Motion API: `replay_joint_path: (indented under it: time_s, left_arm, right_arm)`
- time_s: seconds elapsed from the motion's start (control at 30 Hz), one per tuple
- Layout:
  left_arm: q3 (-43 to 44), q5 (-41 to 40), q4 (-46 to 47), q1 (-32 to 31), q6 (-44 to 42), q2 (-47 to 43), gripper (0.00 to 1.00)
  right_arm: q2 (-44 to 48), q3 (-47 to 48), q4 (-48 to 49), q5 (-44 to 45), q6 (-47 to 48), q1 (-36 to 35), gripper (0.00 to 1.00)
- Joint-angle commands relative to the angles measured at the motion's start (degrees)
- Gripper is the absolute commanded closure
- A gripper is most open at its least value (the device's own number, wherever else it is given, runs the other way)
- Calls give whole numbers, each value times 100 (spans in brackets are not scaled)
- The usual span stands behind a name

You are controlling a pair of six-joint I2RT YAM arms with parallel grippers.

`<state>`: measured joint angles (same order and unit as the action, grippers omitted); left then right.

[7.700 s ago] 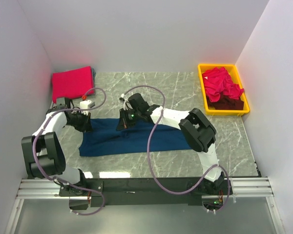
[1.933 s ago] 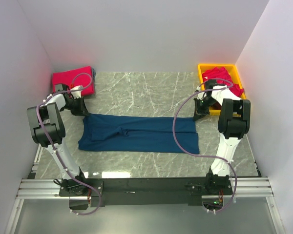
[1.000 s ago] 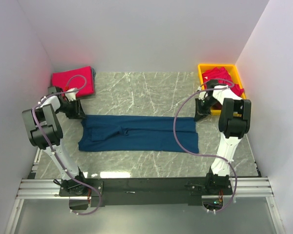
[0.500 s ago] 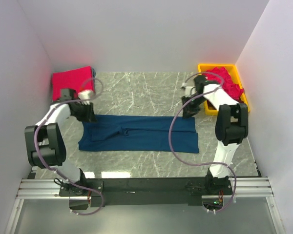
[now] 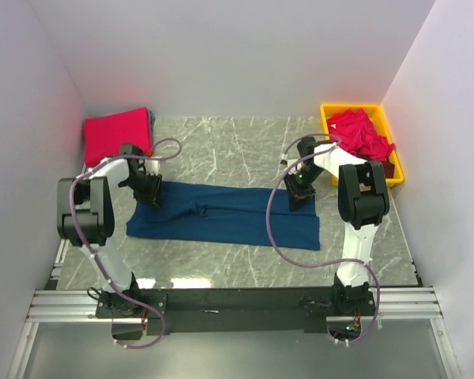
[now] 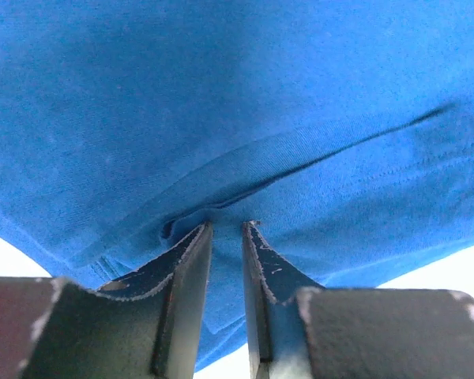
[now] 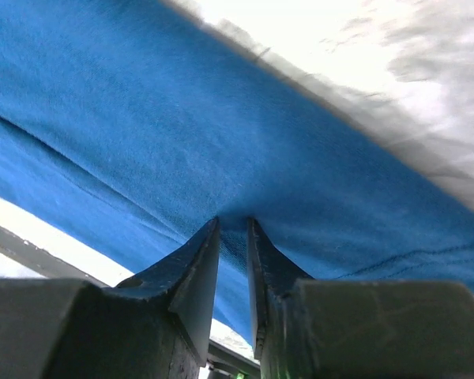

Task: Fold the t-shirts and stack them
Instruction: Fold the tshirt

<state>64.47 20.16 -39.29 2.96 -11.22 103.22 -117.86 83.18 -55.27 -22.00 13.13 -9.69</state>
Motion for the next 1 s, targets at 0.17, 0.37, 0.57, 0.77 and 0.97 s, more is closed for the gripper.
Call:
replay_joint_path:
  time_s: [0.17,0.37,0.57,0.77,0.97]
  left_arm:
    - [2786,-874,221,-225,-389,2130,69]
    - [5857,64,-343,-445,-13,3126,66]
    - [4525,462,412,-437,393,1660,62]
    - [2643,155,826,-437,1287,551,78]
    - [2062,-214,668,-428,1412,559,99]
  right_arm:
    - [561,-1030,-265,-348,-21,-1033,74]
    - [1492,-1524,-354,-1938,155,-1948,73]
    - [1820,-1102,331,-1668,-125,-1834,72]
    - [829,-320,903,-1343,-310,-1843,78]
    - [160,-153,1009,-1008,-302,-2018,83]
